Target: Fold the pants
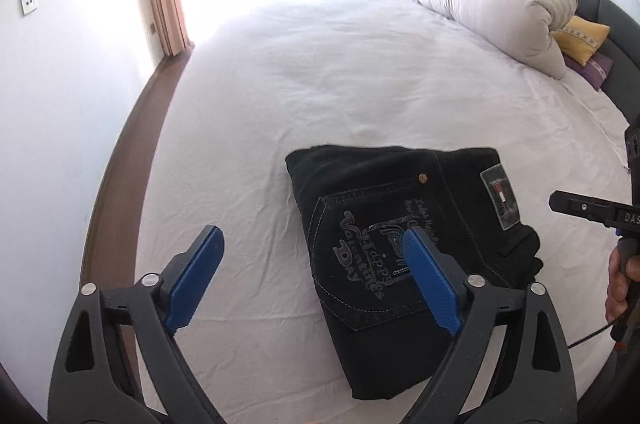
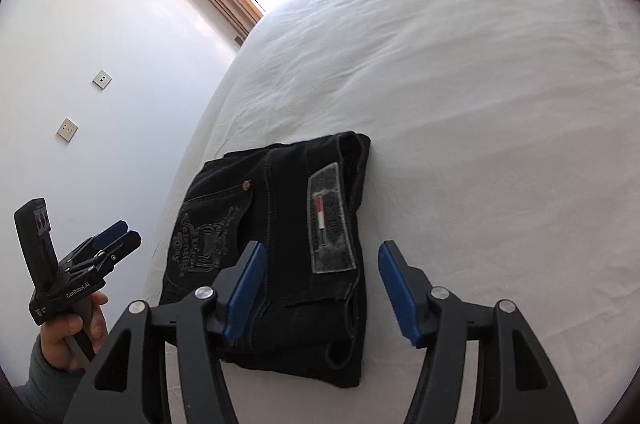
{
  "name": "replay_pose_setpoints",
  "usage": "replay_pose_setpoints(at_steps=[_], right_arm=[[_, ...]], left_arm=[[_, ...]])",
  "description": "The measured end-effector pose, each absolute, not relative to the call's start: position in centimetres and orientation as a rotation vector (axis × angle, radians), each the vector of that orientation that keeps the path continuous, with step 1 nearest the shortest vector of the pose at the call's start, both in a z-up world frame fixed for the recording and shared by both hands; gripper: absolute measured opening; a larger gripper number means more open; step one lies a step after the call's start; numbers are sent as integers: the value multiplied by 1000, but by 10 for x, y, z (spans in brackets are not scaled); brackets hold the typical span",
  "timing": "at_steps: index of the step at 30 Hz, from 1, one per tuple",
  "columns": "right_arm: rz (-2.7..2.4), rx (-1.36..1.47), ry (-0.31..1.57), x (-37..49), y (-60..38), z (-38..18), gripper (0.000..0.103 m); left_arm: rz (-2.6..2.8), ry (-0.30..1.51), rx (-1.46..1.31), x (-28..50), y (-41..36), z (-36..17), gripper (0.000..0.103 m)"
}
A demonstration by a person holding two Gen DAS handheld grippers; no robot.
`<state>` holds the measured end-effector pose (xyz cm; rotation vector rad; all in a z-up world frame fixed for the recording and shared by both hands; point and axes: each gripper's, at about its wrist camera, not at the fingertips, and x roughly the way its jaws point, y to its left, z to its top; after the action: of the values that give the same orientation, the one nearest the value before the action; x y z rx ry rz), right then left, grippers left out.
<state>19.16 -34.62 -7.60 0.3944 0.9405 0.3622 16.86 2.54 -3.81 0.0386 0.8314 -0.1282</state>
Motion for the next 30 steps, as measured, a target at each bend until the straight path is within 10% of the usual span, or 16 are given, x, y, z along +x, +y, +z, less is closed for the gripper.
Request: replay_pose_setpoints(at_steps=[9, 16, 30], right_arm=[[284, 160, 551, 73, -294, 45, 103], [181, 47, 351, -5, -275, 95, 103], [47, 165, 633, -26, -278, 97, 103]], left_arm=[[71, 494, 101, 46, 24, 57, 103], [107, 311, 80, -58, 19, 110, 103], [57, 674, -10, -72, 2, 92, 103]])
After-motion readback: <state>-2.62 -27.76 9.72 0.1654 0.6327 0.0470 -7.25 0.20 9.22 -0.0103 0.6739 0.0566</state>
